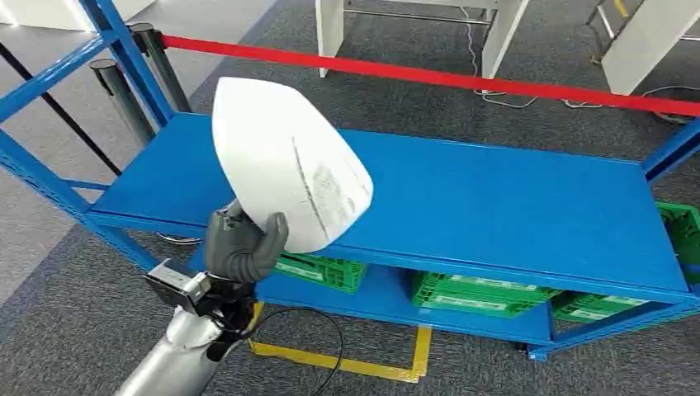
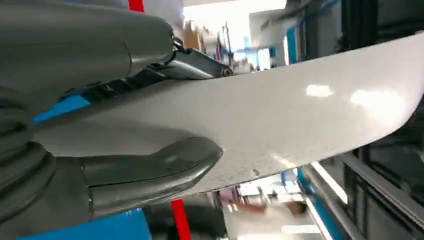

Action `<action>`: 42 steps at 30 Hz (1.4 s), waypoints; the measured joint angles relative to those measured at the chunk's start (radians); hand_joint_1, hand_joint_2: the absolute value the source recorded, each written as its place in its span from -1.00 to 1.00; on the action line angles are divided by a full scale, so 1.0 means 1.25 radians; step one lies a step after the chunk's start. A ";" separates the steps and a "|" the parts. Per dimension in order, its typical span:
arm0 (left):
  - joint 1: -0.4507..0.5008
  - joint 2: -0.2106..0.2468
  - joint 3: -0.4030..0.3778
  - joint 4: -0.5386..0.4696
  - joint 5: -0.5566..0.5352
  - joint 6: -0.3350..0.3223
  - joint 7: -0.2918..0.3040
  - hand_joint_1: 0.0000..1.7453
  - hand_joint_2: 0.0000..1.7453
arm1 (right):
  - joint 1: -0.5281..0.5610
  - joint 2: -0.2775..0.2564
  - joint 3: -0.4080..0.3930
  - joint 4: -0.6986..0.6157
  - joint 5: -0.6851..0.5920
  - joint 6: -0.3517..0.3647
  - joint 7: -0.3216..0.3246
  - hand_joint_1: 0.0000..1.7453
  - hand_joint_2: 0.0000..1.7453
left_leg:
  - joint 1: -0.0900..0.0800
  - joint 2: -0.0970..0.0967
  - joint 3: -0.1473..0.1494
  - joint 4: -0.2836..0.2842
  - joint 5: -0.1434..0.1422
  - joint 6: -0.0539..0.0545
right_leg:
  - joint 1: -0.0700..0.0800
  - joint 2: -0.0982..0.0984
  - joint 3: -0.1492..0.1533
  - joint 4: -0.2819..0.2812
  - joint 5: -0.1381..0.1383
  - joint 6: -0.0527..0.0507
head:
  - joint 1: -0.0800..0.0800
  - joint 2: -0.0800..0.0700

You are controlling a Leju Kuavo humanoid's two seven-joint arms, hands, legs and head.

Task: Take the parts from the cabinet and place them on the table.

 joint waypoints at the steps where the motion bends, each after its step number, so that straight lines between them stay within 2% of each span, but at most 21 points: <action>1: -0.002 -0.003 -0.010 0.002 0.006 -0.005 0.000 1.00 1.00 | -0.016 -0.006 -0.005 -0.004 -0.004 0.004 0.012 -1.00 -1.00 | 0.000 0.001 -0.010 0.000 0.008 -0.002 | 0.000 0.000 0.029 -0.036 0.026 -0.001 | 0.001 0.000; 3: -0.006 -0.009 -0.027 0.006 0.017 -0.009 0.000 1.00 1.00 | -0.046 -0.014 -0.014 -0.008 -0.010 0.006 0.027 -1.00 -1.00 | 0.000 0.001 -0.027 0.002 0.024 -0.007 | 0.000 0.000 0.124 -0.172 0.076 -0.004 | 0.001 0.000; 5: -0.009 -0.010 -0.035 0.007 0.046 -0.027 0.000 1.00 1.00 | -0.068 -0.020 -0.024 -0.012 -0.025 0.009 0.032 -1.00 -1.00 | -0.004 0.000 -0.034 0.005 0.036 -0.015 | 0.003 0.003 0.181 -0.254 0.059 -0.010 | -0.001 0.000; 9: -0.009 -0.009 -0.049 0.012 0.081 -0.054 0.003 1.00 1.00 | -0.095 -0.044 -0.048 -0.013 -0.042 0.028 0.054 -1.00 -1.00 | 0.000 -0.003 -0.037 0.000 0.052 -0.035 | 0.000 -0.002 0.151 -0.250 0.083 -0.028 | 0.000 0.000; 12: -0.009 -0.007 -0.052 0.016 0.084 -0.057 0.003 1.00 1.00 | -0.105 -0.060 -0.058 -0.013 -0.043 0.035 0.056 -1.00 -1.00 | 0.002 -0.002 -0.067 0.125 -0.096 -0.047 | 0.002 -0.005 0.130 -0.249 0.111 -0.041 | -0.002 0.000; 14: -0.009 -0.004 -0.053 0.020 0.084 -0.060 0.003 1.00 1.00 | -0.110 -0.072 -0.062 -0.014 -0.043 0.039 0.059 -1.00 -1.00 | 0.003 -0.002 -0.082 0.243 -0.145 -0.050 | 0.003 -0.006 0.104 -0.247 0.130 -0.043 | -0.003 0.000; 16: -0.009 0.004 -0.053 0.024 0.084 -0.061 0.003 1.00 1.00 | -0.117 -0.080 -0.063 -0.014 -0.036 0.048 0.069 -1.00 -1.00 | 0.003 -0.003 -0.048 0.240 -0.108 -0.046 | 0.007 -0.006 0.078 -0.243 0.146 -0.042 | -0.002 0.000; 18: -0.014 0.013 -0.049 0.027 0.084 -0.060 0.003 1.00 1.00 | -0.132 -0.081 -0.064 -0.014 -0.025 0.049 0.079 -1.00 -1.00 | 0.000 -0.003 0.032 0.130 -0.066 -0.034 | 0.010 -0.005 0.059 -0.238 0.158 -0.041 | -0.003 0.000; 20: -0.021 0.024 -0.035 0.029 0.085 -0.061 -0.002 1.00 1.00 | -0.153 -0.080 -0.064 -0.014 -0.020 0.047 0.086 -1.00 -1.00 | -0.007 -0.001 0.112 0.005 -0.084 -0.017 | 0.014 -0.003 0.048 -0.233 0.169 -0.035 | -0.002 0.000; 21: -0.022 0.029 -0.026 0.031 0.086 -0.062 -0.003 1.00 1.00 | -0.162 -0.079 -0.064 -0.014 -0.017 0.046 0.089 -1.00 -1.00 | -0.009 -0.002 0.114 -0.008 -0.088 -0.016 | 0.010 -0.004 0.043 -0.234 0.177 -0.028 | -0.001 0.000; 24: -0.013 0.041 -0.005 0.037 0.083 -0.065 -0.004 1.00 1.00 | -0.176 -0.075 -0.064 -0.014 -0.017 0.033 0.094 -1.00 -1.00 | -0.008 0.000 0.099 -0.026 -0.070 -0.005 | 0.009 -0.007 0.033 -0.235 0.193 -0.012 | -0.002 0.000; 26: -0.010 0.043 0.003 0.042 0.075 -0.069 -0.004 1.00 1.00 | -0.176 -0.075 -0.064 -0.014 -0.017 0.030 0.095 -1.00 -1.00 | -0.005 0.000 0.084 -0.029 -0.050 0.004 | 0.006 -0.004 0.006 -0.190 0.119 -0.008 | 0.001 0.000; 28: -0.005 0.043 0.010 0.047 0.064 -0.074 -0.004 1.00 1.00 | -0.176 -0.075 -0.064 -0.014 -0.020 0.029 0.092 -1.00 -1.00 | -0.006 0.000 0.060 -0.028 -0.032 0.006 | 0.002 -0.004 -0.023 -0.071 0.031 -0.002 | 0.002 0.000; 29: -0.003 0.044 0.012 0.049 0.058 -0.076 -0.004 1.00 1.00 | -0.175 -0.074 -0.064 -0.013 -0.022 0.029 0.091 -1.00 -1.00 | -0.007 0.001 0.048 -0.027 -0.023 0.005 | 0.001 -0.004 -0.031 -0.022 0.014 0.000 | 0.001 0.000; 31: -0.001 0.045 0.018 0.053 0.050 -0.078 -0.004 1.00 1.00 | -0.172 -0.074 -0.065 -0.013 -0.024 0.028 0.088 -1.00 -1.00 | -0.006 0.002 0.020 -0.023 -0.005 0.002 | 0.000 -0.004 -0.012 0.001 0.056 0.006 | 0.002 0.000; 33: 0.000 0.045 0.024 0.056 0.047 -0.078 -0.003 1.00 1.00 | -0.171 -0.074 -0.067 -0.013 -0.024 0.026 0.083 -1.00 -1.00 | -0.003 0.002 -0.008 -0.015 0.011 -0.005 | -0.003 -0.004 0.055 -0.074 0.112 0.009 | 0.002 0.000; 35: 0.002 0.045 0.032 0.056 0.043 -0.078 -0.002 1.00 1.00 | -0.172 -0.067 -0.067 -0.013 -0.027 0.021 0.074 -1.00 -1.00 | -0.006 0.000 -0.028 -0.001 0.021 -0.015 | -0.004 -0.004 0.166 -0.221 0.078 0.011 | 0.003 0.000; 36: 0.004 0.045 0.035 0.056 0.042 -0.078 -0.001 1.00 1.00 | -0.171 -0.067 -0.068 -0.014 -0.028 0.018 0.069 -1.00 -1.00 | -0.006 0.002 -0.032 0.004 0.029 -0.020 | -0.001 0.000 0.179 -0.256 0.058 -0.002 | 0.000 0.000; 39: 0.010 0.045 0.040 0.056 0.042 -0.078 -0.001 1.00 1.00 | -0.160 -0.061 -0.070 -0.014 -0.030 0.017 0.067 -1.00 -1.00 | -0.003 0.001 -0.035 0.000 0.052 -0.033 | 0.003 -0.002 0.153 -0.245 0.072 -0.021 | 0.002 0.000; 40: 0.012 0.045 0.043 0.056 0.042 -0.078 -0.001 1.00 1.00 | -0.160 -0.058 -0.071 -0.014 -0.030 0.015 0.067 -1.00 -1.00 | 0.000 -0.002 -0.041 0.007 0.028 -0.039 | 0.000 -0.006 0.149 -0.245 0.082 -0.031 | 0.001 0.000; 42: 0.014 0.046 0.045 0.056 0.042 -0.078 0.000 1.00 1.00 | -0.161 -0.056 -0.071 -0.014 -0.030 0.015 0.067 -1.00 -1.00 | 0.002 -0.002 -0.059 0.089 -0.071 -0.046 | 0.002 -0.006 0.137 -0.245 0.099 -0.042 | -0.003 0.000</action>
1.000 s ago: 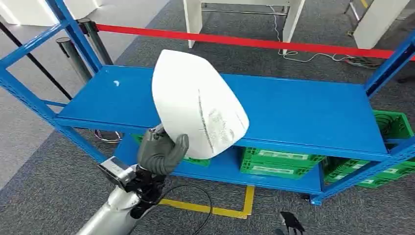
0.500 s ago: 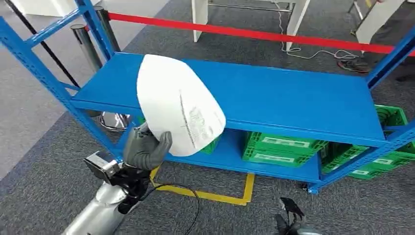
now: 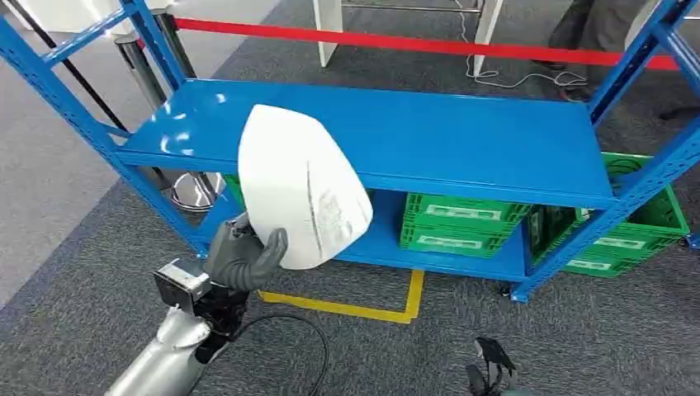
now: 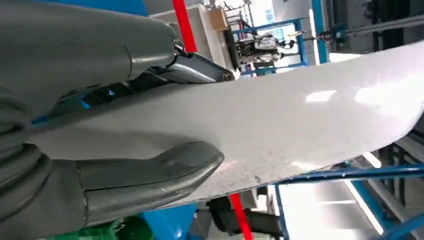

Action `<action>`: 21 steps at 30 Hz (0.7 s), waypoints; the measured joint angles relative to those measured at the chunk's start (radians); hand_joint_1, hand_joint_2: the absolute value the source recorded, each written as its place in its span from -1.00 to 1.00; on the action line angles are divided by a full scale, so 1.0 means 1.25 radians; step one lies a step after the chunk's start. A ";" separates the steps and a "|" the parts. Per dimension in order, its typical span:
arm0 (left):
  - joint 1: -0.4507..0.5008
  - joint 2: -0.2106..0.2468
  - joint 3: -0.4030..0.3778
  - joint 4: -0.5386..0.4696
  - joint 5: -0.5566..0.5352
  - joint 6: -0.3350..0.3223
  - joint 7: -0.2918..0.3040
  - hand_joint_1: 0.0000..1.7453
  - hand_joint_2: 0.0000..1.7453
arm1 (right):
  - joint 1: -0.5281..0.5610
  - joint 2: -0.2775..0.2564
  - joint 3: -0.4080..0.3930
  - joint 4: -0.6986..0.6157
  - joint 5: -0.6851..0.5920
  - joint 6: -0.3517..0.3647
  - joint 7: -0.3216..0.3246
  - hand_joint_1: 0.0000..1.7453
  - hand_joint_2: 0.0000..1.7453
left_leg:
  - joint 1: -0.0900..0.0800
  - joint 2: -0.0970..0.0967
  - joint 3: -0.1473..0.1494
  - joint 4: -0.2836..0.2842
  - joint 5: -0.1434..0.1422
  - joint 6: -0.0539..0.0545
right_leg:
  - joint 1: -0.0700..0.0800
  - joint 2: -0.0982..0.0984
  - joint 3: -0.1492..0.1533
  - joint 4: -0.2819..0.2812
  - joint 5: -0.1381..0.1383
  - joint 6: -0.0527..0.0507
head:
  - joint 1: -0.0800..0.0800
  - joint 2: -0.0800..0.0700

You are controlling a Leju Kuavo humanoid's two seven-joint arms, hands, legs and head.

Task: Take the parts from the cabinet and place them on the table.

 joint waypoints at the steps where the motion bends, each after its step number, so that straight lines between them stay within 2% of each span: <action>1: 0.001 0.000 0.000 0.000 0.000 0.000 0.000 1.00 1.00 | 0.000 0.000 0.000 0.000 0.000 0.000 0.000 -1.00 -1.00 | 0.000 0.000 -0.012 0.062 -0.043 -0.002 | 0.001 0.000 -0.010 0.001 0.009 -0.001 | 0.000 0.000; 2: 0.002 0.000 0.001 0.000 0.000 0.000 0.000 1.00 1.00 | 0.001 0.000 -0.001 0.000 0.000 0.000 0.000 -1.00 -1.00 | 0.000 0.000 -0.020 0.123 -0.069 -0.003 | 0.003 0.000 -0.022 0.003 0.018 -0.002 | -0.001 0.000; 3: 0.003 0.001 0.003 0.000 0.000 0.000 0.000 1.00 1.00 | 0.002 0.000 -0.002 0.000 0.000 0.000 0.000 -1.00 -1.00 | 0.000 0.000 -0.019 0.158 -0.070 -0.002 | 0.006 -0.001 -0.034 0.006 0.025 -0.003 | 0.000 0.000; 4: 0.004 0.001 0.004 0.000 0.000 0.000 0.000 1.00 1.00 | 0.002 0.000 -0.002 0.000 -0.006 -0.001 -0.003 -1.00 -1.00 | 0.000 0.000 -0.004 0.160 -0.047 0.001 | 0.008 -0.001 -0.050 0.010 0.033 -0.004 | -0.001 0.000; 5: 0.005 0.001 0.005 0.000 -0.001 0.001 0.000 1.00 1.00 | 0.002 0.000 -0.005 0.000 -0.016 -0.003 -0.009 -1.00 -1.00 | -0.001 0.000 0.021 0.133 -0.020 0.006 | 0.011 -0.001 -0.064 0.014 0.039 -0.004 | -0.001 0.000; 6: 0.005 0.001 0.005 0.000 -0.004 0.002 0.000 1.00 1.00 | 0.001 0.000 -0.008 0.000 -0.025 -0.009 -0.017 -1.00 -1.00 | -0.004 -0.001 0.059 0.080 0.003 0.014 | 0.014 0.000 -0.074 0.015 0.043 -0.005 | -0.001 0.000; 7: 0.006 0.001 0.006 0.000 -0.010 0.003 0.001 1.00 1.00 | 0.002 0.002 -0.013 0.000 -0.037 -0.015 -0.027 -1.00 -1.00 | -0.008 -0.001 0.107 0.012 0.015 0.025 | 0.016 0.000 -0.080 0.016 0.049 -0.004 | 0.000 0.000; 8: 0.006 0.001 0.008 0.000 -0.016 0.003 0.001 1.00 1.00 | 0.002 0.006 -0.020 0.000 -0.046 -0.021 -0.035 -1.00 -1.00 | -0.013 0.000 0.147 -0.051 -0.011 0.039 | 0.016 0.000 -0.085 0.016 0.054 -0.002 | 0.001 0.000; 9: 0.008 0.000 0.010 -0.001 -0.020 0.004 0.001 1.00 1.00 | 0.002 0.007 -0.027 -0.001 -0.053 -0.029 -0.042 -1.00 -1.00 | -0.013 0.001 0.173 -0.099 -0.023 0.040 | 0.017 0.000 -0.088 0.017 0.059 0.002 | 0.001 0.000; 11: 0.009 0.000 0.013 -0.002 -0.027 0.005 0.001 1.00 1.00 | 0.002 0.008 -0.036 -0.001 -0.056 -0.030 -0.047 -1.00 -1.00 | -0.020 0.001 0.167 -0.103 -0.018 0.043 | 0.011 -0.002 -0.093 0.013 0.073 0.013 | -0.001 0.000; 12: 0.011 0.000 0.015 -0.003 -0.027 0.005 0.001 1.00 1.00 | 0.003 0.009 -0.039 -0.001 -0.056 -0.030 -0.047 -1.00 -1.00 | -0.018 0.000 0.166 -0.112 -0.010 0.046 | 0.012 -0.002 -0.093 0.011 0.078 0.019 | 0.000 0.000; 13: 0.012 -0.001 0.016 -0.003 -0.028 0.005 0.001 1.00 1.00 | 0.003 0.009 -0.042 -0.001 -0.055 -0.029 -0.048 -1.00 -1.00 | -0.011 0.003 0.168 -0.122 0.001 0.045 | 0.010 -0.001 -0.102 0.018 0.069 0.021 | 0.000 0.000; 14: 0.012 -0.002 0.017 -0.003 -0.030 0.005 0.001 1.00 1.00 | 0.004 0.009 -0.044 -0.001 -0.052 -0.026 -0.049 -1.00 -1.00 | -0.011 0.001 0.164 -0.124 0.007 0.048 | 0.011 0.002 -0.113 0.037 0.046 0.026 | 0.001 0.000; 15: 0.011 -0.003 0.019 -0.003 -0.033 0.007 0.001 1.00 1.00 | 0.004 0.009 -0.044 -0.001 -0.051 -0.025 -0.051 -1.00 -1.00 | -0.011 0.000 0.156 -0.124 0.013 0.051 | 0.010 0.003 -0.135 0.092 0.005 0.030 | 0.005 0.000; 17: 0.016 -0.003 0.022 -0.003 -0.035 0.007 0.001 1.00 1.00 | 0.007 0.009 -0.045 -0.001 -0.053 -0.029 -0.065 -1.00 -1.00 | -0.011 -0.004 0.143 -0.123 0.022 0.051 | 0.005 0.002 -0.182 0.220 -0.054 0.038 | 0.003 0.000; 18: 0.018 -0.003 0.023 -0.003 -0.037 0.007 0.001 1.00 1.00 | 0.012 0.009 -0.045 -0.001 -0.058 -0.034 -0.077 -1.00 -1.00 | -0.011 -0.008 0.136 -0.121 0.026 0.050 | 0.004 0.003 -0.192 0.255 -0.064 0.041 | 0.005 0.000; 19: 0.021 -0.004 0.023 -0.003 -0.043 0.007 0.004 1.00 1.00 | 0.018 0.009 -0.048 -0.002 -0.063 -0.037 -0.089 -1.00 -1.00 | -0.010 -0.013 0.131 -0.119 0.029 0.049 | 0.002 0.003 -0.183 0.250 -0.055 0.044 | 0.004 0.000; 20: 0.021 -0.005 0.023 -0.005 -0.051 0.009 0.010 1.00 1.00 | 0.025 0.009 -0.052 -0.003 -0.067 -0.039 -0.101 -1.00 -1.00 | -0.008 -0.020 0.127 -0.117 0.031 0.046 | -0.001 0.003 -0.154 0.211 -0.032 0.046 | 0.005 0.000; 21: 0.020 -0.007 0.023 -0.005 -0.060 0.013 0.015 1.00 1.00 | 0.031 0.008 -0.054 -0.003 -0.070 -0.039 -0.108 -1.00 -1.00 | -0.006 -0.028 0.123 -0.112 0.032 0.044 | -0.004 0.005 -0.115 0.148 -0.002 0.048 | 0.004 0.000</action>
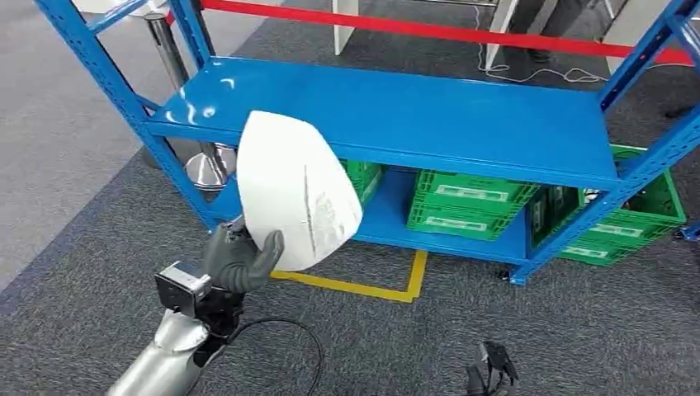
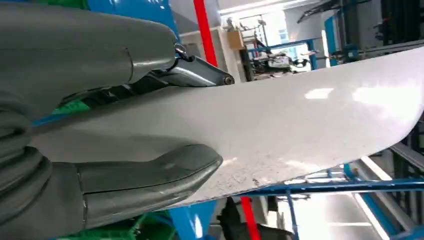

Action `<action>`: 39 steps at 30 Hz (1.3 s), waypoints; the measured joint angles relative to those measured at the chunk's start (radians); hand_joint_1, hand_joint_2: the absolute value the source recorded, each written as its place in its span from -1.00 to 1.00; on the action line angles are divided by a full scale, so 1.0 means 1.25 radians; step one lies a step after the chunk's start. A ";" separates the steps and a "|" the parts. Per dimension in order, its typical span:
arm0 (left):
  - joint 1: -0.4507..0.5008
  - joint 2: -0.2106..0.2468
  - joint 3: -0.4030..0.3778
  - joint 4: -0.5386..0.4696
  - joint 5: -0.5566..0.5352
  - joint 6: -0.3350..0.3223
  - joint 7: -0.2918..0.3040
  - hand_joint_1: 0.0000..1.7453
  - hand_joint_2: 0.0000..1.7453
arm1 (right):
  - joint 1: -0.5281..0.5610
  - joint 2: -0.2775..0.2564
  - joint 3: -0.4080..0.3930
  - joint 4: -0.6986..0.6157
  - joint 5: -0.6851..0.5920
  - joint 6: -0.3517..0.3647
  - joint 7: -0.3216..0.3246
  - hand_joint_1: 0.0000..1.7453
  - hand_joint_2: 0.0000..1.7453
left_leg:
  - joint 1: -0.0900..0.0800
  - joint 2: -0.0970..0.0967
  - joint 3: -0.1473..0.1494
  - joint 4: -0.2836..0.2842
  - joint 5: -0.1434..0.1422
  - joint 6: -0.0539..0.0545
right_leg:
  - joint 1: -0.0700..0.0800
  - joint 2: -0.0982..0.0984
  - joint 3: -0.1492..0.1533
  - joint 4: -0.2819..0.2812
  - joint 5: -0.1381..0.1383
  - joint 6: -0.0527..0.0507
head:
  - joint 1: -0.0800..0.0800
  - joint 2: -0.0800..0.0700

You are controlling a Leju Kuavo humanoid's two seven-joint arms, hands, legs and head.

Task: Take the parts from the cabinet and place them on the table.

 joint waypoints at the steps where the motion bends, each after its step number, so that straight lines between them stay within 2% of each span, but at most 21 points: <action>1: -0.001 -0.002 0.000 -0.002 -0.007 0.005 0.001 1.00 1.00 | 0.005 -0.002 -0.003 0.000 0.000 0.000 -0.006 -1.00 -1.00 | 0.002 -0.008 -0.004 0.006 0.000 -0.002 | -0.004 0.012 0.045 -0.076 0.030 0.002 | 0.001 0.000; 2: -0.004 -0.004 0.000 -0.005 -0.009 0.010 0.001 1.00 1.00 | 0.009 -0.002 -0.005 0.000 0.000 0.000 -0.010 -1.00 -1.00 | 0.002 -0.013 -0.012 0.012 -0.001 -0.006 | -0.008 0.049 0.067 -0.117 0.020 0.001 | 0.001 0.000; 3: -0.009 -0.004 0.000 -0.009 -0.009 0.014 0.001 1.00 1.00 | 0.013 -0.002 -0.007 0.000 0.000 0.001 -0.015 -1.00 -1.00 | -0.001 -0.020 -0.022 0.027 0.001 -0.011 | -0.009 0.054 0.080 -0.135 0.019 -0.003 | -0.001 0.000; 6: -0.005 -0.005 0.010 -0.024 0.003 0.016 0.001 1.00 1.00 | 0.021 -0.006 -0.010 -0.001 0.005 0.005 -0.022 -1.00 -1.00 | 0.003 -0.036 -0.038 0.026 0.012 -0.026 | -0.004 0.036 0.068 -0.123 0.020 -0.019 | 0.000 0.000; 7: -0.005 -0.004 0.015 -0.028 0.004 0.016 0.003 1.00 1.00 | 0.021 -0.006 -0.010 -0.002 0.005 0.005 -0.024 -1.00 -1.00 | 0.003 -0.038 -0.042 0.030 0.006 -0.028 | -0.013 0.025 0.070 -0.130 0.024 -0.027 | 0.001 0.000; 8: -0.007 -0.003 0.019 -0.030 0.005 0.015 0.003 1.00 1.00 | 0.020 -0.013 -0.011 -0.005 0.006 0.005 -0.027 -1.00 -1.00 | 0.000 -0.014 -0.049 0.048 -0.010 -0.033 | -0.010 0.018 0.070 -0.131 0.026 -0.031 | -0.003 0.000; 11: -0.009 -0.001 0.028 -0.032 0.010 0.000 0.017 1.00 1.00 | 0.017 -0.020 -0.011 -0.007 0.012 0.005 -0.037 -1.00 -1.00 | 0.006 0.013 -0.121 0.218 -0.095 -0.044 | -0.006 -0.011 0.068 -0.131 0.027 -0.035 | -0.010 0.000; 13: -0.008 0.002 0.032 -0.032 0.010 -0.011 0.025 1.00 1.00 | 0.014 -0.024 -0.010 -0.007 0.020 0.005 -0.038 -1.00 -1.00 | 0.008 0.016 -0.138 0.267 -0.099 -0.045 | -0.005 -0.030 0.067 -0.131 0.027 -0.036 | -0.010 0.000; 16: -0.013 0.002 0.033 -0.034 0.009 -0.024 0.036 1.00 1.00 | 0.003 -0.025 -0.008 -0.008 0.027 0.004 -0.042 -1.00 -1.00 | 0.007 0.036 -0.051 0.109 -0.010 -0.038 | -0.004 -0.055 0.070 -0.131 0.027 -0.035 | -0.010 0.000; 17: -0.015 0.002 0.033 -0.038 0.007 -0.025 0.037 1.00 1.00 | -0.001 -0.025 -0.008 -0.008 0.029 0.003 -0.046 -1.00 -1.00 | 0.003 0.072 -0.023 0.051 0.004 -0.034 | -0.003 -0.061 0.071 -0.131 0.026 -0.034 | -0.010 0.000; 18: -0.018 0.001 0.033 -0.041 0.007 -0.025 0.037 1.00 1.00 | -0.003 -0.025 -0.008 -0.008 0.031 0.002 -0.055 -1.00 -1.00 | -0.008 0.082 -0.017 0.036 -0.004 -0.032 | 0.003 -0.068 0.067 -0.127 0.025 -0.031 | -0.012 0.000; 22: 0.006 0.001 0.042 -0.061 0.011 -0.020 0.036 1.00 1.00 | -0.005 -0.018 0.000 -0.009 0.034 0.000 -0.086 -1.00 -1.00 | -0.007 0.051 -0.022 0.020 0.001 -0.012 | 0.003 -0.097 0.066 -0.129 0.022 -0.015 | -0.011 0.000; 25: 0.010 -0.001 0.045 -0.068 0.013 -0.020 0.034 1.00 1.00 | -0.003 -0.018 0.001 -0.010 0.034 -0.002 -0.095 -1.00 -1.00 | -0.002 0.028 -0.026 0.017 0.007 0.001 | 0.000 -0.013 0.017 -0.020 -0.048 -0.012 | -0.007 0.000; 27: 0.015 0.000 0.046 -0.068 0.013 -0.020 0.034 1.00 1.00 | 0.001 -0.017 0.005 -0.010 0.034 -0.002 -0.095 -1.00 -1.00 | -0.005 0.008 -0.029 0.018 0.010 0.005 | 0.000 -0.002 -0.044 0.106 -0.095 -0.013 | -0.008 0.000; 28: 0.019 0.000 0.047 -0.068 0.013 -0.020 0.034 1.00 1.00 | 0.003 -0.016 0.006 -0.010 0.034 -0.002 -0.095 -1.00 -1.00 | -0.005 -0.003 -0.030 0.018 0.010 0.005 | 0.000 -0.002 -0.054 0.123 -0.091 -0.013 | -0.008 0.000; 29: 0.021 0.000 0.047 -0.068 0.013 -0.020 0.034 1.00 1.00 | 0.003 -0.016 0.006 -0.010 0.034 -0.002 -0.095 -1.00 -1.00 | -0.005 -0.014 -0.030 0.019 0.011 0.005 | 0.000 -0.002 -0.046 0.103 -0.069 -0.014 | -0.008 0.000; 31: 0.022 0.000 0.047 -0.070 0.013 -0.020 0.034 1.00 1.00 | 0.001 -0.016 0.007 -0.010 0.034 -0.002 -0.096 -1.00 -1.00 | -0.004 -0.036 -0.029 0.023 0.011 0.004 | -0.001 0.009 0.013 -0.024 0.007 -0.017 | -0.007 0.000; 32: 0.022 0.000 0.047 -0.073 0.013 -0.020 0.034 1.00 1.00 | 0.001 -0.016 0.007 -0.010 0.034 -0.002 -0.096 -1.00 -1.00 | -0.004 -0.044 -0.032 0.027 0.009 0.001 | -0.004 0.039 0.043 -0.089 0.035 -0.018 | -0.007 0.000; 33: 0.020 -0.001 0.047 -0.074 0.013 -0.020 0.033 1.00 1.00 | 0.000 -0.016 0.007 -0.010 0.034 -0.002 -0.096 -1.00 -1.00 | -0.008 -0.052 -0.039 0.034 0.009 -0.005 | -0.007 0.068 0.055 -0.107 0.022 -0.017 | -0.009 0.000; 37: 0.025 0.001 0.049 -0.078 0.013 -0.020 0.033 1.00 1.00 | 0.000 -0.013 0.008 -0.010 0.035 -0.002 -0.096 -1.00 -1.00 | -0.003 -0.085 -0.054 0.035 0.020 -0.024 | -0.007 0.040 0.061 -0.119 0.023 -0.025 | -0.009 0.000; 39: 0.024 0.002 0.050 -0.082 0.013 -0.020 0.032 1.00 1.00 | -0.003 -0.012 0.009 -0.013 0.035 -0.002 -0.098 -1.00 -1.00 | -0.006 -0.011 -0.069 0.074 -0.013 -0.032 | -0.008 0.019 0.065 -0.123 0.026 -0.036 | -0.016 0.000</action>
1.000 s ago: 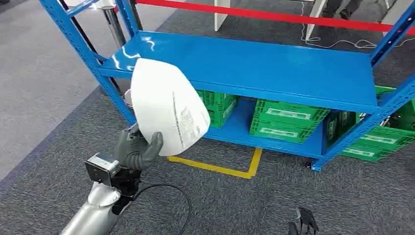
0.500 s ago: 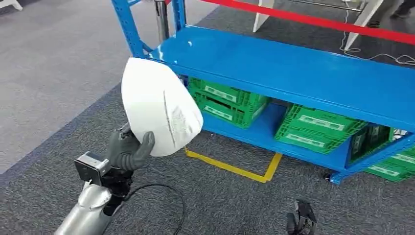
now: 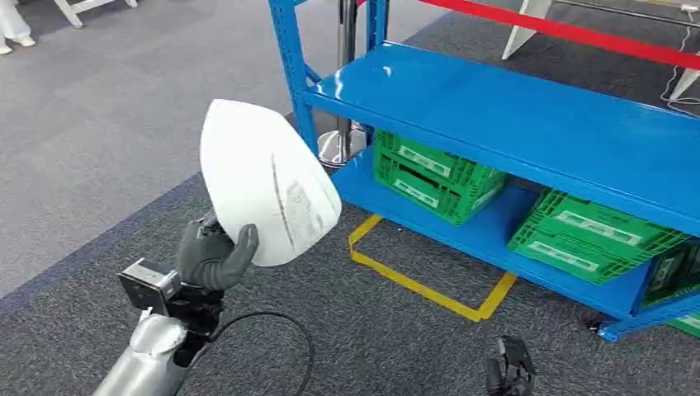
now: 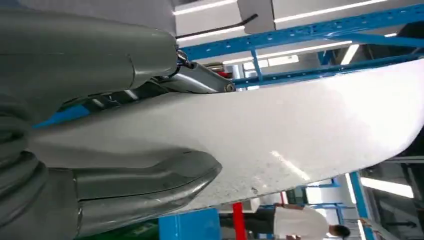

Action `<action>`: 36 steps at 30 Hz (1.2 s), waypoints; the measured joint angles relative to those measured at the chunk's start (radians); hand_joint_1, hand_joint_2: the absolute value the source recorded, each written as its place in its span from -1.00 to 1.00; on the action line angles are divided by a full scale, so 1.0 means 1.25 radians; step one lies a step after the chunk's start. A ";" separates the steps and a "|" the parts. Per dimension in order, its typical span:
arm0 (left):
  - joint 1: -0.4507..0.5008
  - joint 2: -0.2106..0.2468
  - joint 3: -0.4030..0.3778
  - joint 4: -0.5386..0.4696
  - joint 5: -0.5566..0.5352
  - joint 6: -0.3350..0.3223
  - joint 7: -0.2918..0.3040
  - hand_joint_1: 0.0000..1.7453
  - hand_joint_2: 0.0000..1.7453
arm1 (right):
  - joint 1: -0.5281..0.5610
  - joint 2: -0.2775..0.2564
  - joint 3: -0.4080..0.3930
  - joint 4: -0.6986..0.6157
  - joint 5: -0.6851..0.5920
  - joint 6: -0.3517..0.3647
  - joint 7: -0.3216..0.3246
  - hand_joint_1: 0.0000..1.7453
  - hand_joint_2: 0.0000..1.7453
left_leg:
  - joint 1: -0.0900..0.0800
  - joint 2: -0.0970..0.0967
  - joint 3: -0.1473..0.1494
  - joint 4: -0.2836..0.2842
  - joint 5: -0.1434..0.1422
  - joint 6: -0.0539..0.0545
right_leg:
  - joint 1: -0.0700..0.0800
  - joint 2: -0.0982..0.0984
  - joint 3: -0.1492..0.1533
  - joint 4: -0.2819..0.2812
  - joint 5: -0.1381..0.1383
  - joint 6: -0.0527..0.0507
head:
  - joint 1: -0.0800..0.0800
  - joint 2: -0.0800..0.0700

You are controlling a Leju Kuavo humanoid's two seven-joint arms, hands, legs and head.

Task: Take the parts from the cabinet and place them on the table.

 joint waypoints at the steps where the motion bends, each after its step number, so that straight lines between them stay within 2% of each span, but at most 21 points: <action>1: -0.001 0.000 0.000 0.000 0.000 0.000 0.000 1.00 1.00 | 0.001 0.000 0.001 0.000 0.000 0.001 0.000 -1.00 -1.00 | 0.002 0.015 -0.023 0.052 -0.029 -0.004 | 0.002 -0.011 0.000 0.000 -0.001 -0.003 | 0.000 0.000; 3: 0.003 0.000 0.001 0.000 0.000 0.000 0.000 1.00 1.00 | 0.004 0.000 0.001 0.000 0.000 0.003 -0.004 -1.00 -1.00 | 0.008 0.025 -0.081 0.182 -0.084 -0.011 | 0.003 -0.036 0.000 0.000 -0.003 -0.006 | 0.000 0.000; 4: 0.008 0.001 0.002 0.000 -0.002 0.001 0.001 1.00 1.00 | 0.005 0.000 0.002 0.000 0.000 0.003 -0.005 -1.00 -1.00 | 0.011 0.026 -0.092 0.210 -0.088 -0.013 | 0.003 -0.047 0.000 0.000 -0.003 -0.006 | -0.001 0.000; 5: 0.014 0.004 0.004 0.000 -0.010 0.002 0.003 1.00 1.00 | 0.005 0.003 0.002 0.000 0.000 0.003 -0.004 -1.00 -1.00 | 0.013 0.027 -0.084 0.200 -0.074 -0.014 | 0.003 -0.057 0.000 0.000 -0.003 -0.006 | 0.000 0.000; 7: 0.020 0.007 0.004 0.000 -0.025 0.004 0.007 1.00 1.00 | 0.004 0.009 0.003 0.000 0.002 -0.001 0.003 -1.00 -1.00 | 0.014 0.039 -0.025 0.089 -0.013 -0.011 | 0.003 -0.077 0.003 0.000 -0.005 -0.004 | 0.000 0.000; 8: 0.021 0.009 0.005 -0.001 -0.029 0.006 0.007 1.00 1.00 | 0.004 0.014 0.004 0.000 0.005 -0.004 0.004 -1.00 -1.00 | 0.013 0.061 0.016 0.014 0.017 -0.008 | 0.004 -0.085 0.005 0.000 -0.007 -0.002 | 0.000 0.000; 9: 0.021 0.009 0.007 -0.004 -0.030 0.008 0.007 1.00 1.00 | 0.005 0.017 0.005 0.000 0.010 -0.010 0.002 -1.00 -1.00 | 0.004 0.101 0.038 -0.029 0.013 -0.006 | 0.006 -0.093 0.006 0.000 -0.009 0.001 | 0.000 0.000; 13: 0.034 0.012 0.018 -0.016 -0.038 0.007 0.007 1.00 1.00 | 0.003 0.031 0.022 0.000 0.028 -0.029 -0.014 -1.00 -1.00 | -0.005 0.070 0.032 -0.043 0.016 0.011 | 0.009 -0.129 0.010 -0.002 -0.011 0.018 | 0.000 0.000; 14: 0.039 0.011 0.019 -0.020 -0.038 0.003 0.009 1.00 1.00 | -0.001 0.032 0.026 -0.001 0.031 -0.034 -0.015 -1.00 -1.00 | 0.003 0.061 0.037 -0.052 0.023 0.021 | 0.003 -0.113 0.001 0.003 -0.020 0.024 | -0.001 0.000; 16: 0.037 0.009 0.019 -0.023 -0.039 -0.001 0.011 1.00 1.00 | -0.010 0.032 0.031 -0.001 0.034 -0.042 -0.015 -1.00 -1.00 | 0.003 0.047 0.036 -0.053 0.026 0.029 | 0.003 -0.041 -0.026 0.069 -0.062 0.022 | 0.004 0.000; 18: 0.041 0.008 0.019 -0.023 -0.043 0.003 0.009 1.00 1.00 | -0.011 0.031 0.036 -0.001 0.038 -0.045 -0.023 -1.00 -1.00 | 0.002 0.027 0.034 -0.052 0.026 0.032 | 0.004 -0.022 -0.091 0.200 -0.116 0.024 | 0.008 0.000; 20: 0.049 0.008 0.019 -0.023 -0.044 0.007 0.009 1.00 1.00 | -0.010 0.032 0.043 -0.001 0.042 -0.050 -0.032 -1.00 -1.00 | 0.000 0.005 0.034 -0.051 0.027 0.032 | 0.004 -0.021 -0.117 0.240 -0.111 0.023 | 0.007 0.000; 23: 0.055 0.008 0.019 -0.023 -0.044 0.009 0.009 1.00 1.00 | -0.013 0.036 0.050 -0.001 0.043 -0.060 -0.037 -1.00 -1.00 | 0.002 -0.032 0.034 -0.042 0.024 0.029 | 0.001 -0.004 -0.041 0.069 -0.003 0.020 | 0.008 0.000; 24: 0.057 0.006 0.020 -0.023 -0.043 0.009 0.009 1.00 1.00 | -0.014 0.036 0.051 -0.001 0.043 -0.061 -0.037 -1.00 -1.00 | 0.004 -0.040 0.031 -0.040 0.022 0.025 | -0.003 0.037 -0.021 0.029 -0.005 0.019 | 0.007 0.000; 25: 0.057 0.005 0.020 -0.023 -0.041 0.011 0.009 1.00 1.00 | -0.014 0.036 0.052 -0.001 0.043 -0.062 -0.036 -1.00 -1.00 | 0.000 -0.050 0.024 -0.029 0.021 0.020 | -0.007 0.049 -0.009 0.007 -0.009 0.020 | 0.006 0.000; 28: 0.066 0.002 0.020 -0.024 -0.037 0.015 0.008 1.00 1.00 | -0.013 0.040 0.057 -0.001 0.041 -0.069 -0.027 -1.00 -1.00 | 0.010 -0.073 0.016 -0.036 0.031 0.005 | 0.003 0.028 -0.009 0.015 -0.007 0.014 | 0.007 0.000; 29: 0.067 0.003 0.022 -0.024 -0.036 0.017 0.007 1.00 1.00 | -0.014 0.044 0.057 -0.001 0.040 -0.069 -0.027 -1.00 -1.00 | 0.009 -0.079 0.014 -0.033 0.028 0.002 | -0.005 0.016 -0.007 0.007 -0.003 0.008 | 0.006 0.000; 31: 0.066 0.002 0.024 -0.024 -0.031 0.022 0.003 1.00 1.00 | -0.018 0.045 0.059 -0.001 0.042 -0.069 -0.024 -1.00 -1.00 | 0.005 -0.004 -0.008 0.021 -0.009 -0.006 | -0.001 -0.002 -0.001 0.004 -0.003 0.000 | -0.003 0.000; 32: 0.065 0.002 0.024 -0.024 -0.027 0.026 0.001 1.00 1.00 | -0.018 0.045 0.060 -0.001 0.044 -0.066 -0.020 -1.00 -1.00 | 0.007 0.013 -0.034 0.078 -0.038 -0.009 | 0.001 -0.013 0.000 0.004 -0.004 -0.003 | -0.002 0.000; 34: 0.070 0.003 0.029 -0.023 -0.018 0.031 -0.005 1.00 1.00 | -0.018 0.043 0.063 -0.001 0.050 -0.067 -0.016 -1.00 -1.00 | 0.012 0.025 -0.089 0.195 -0.081 -0.014 | 0.004 -0.039 0.001 0.004 -0.007 -0.006 | -0.003 0.000; 36: 0.079 0.004 0.038 -0.023 -0.008 0.034 -0.005 1.00 1.00 | -0.022 0.043 0.065 -0.001 0.052 -0.071 -0.014 -1.00 -1.00 | 0.014 0.028 -0.079 0.178 -0.052 -0.015 | 0.004 -0.059 0.003 0.004 -0.009 -0.006 | -0.003 0.000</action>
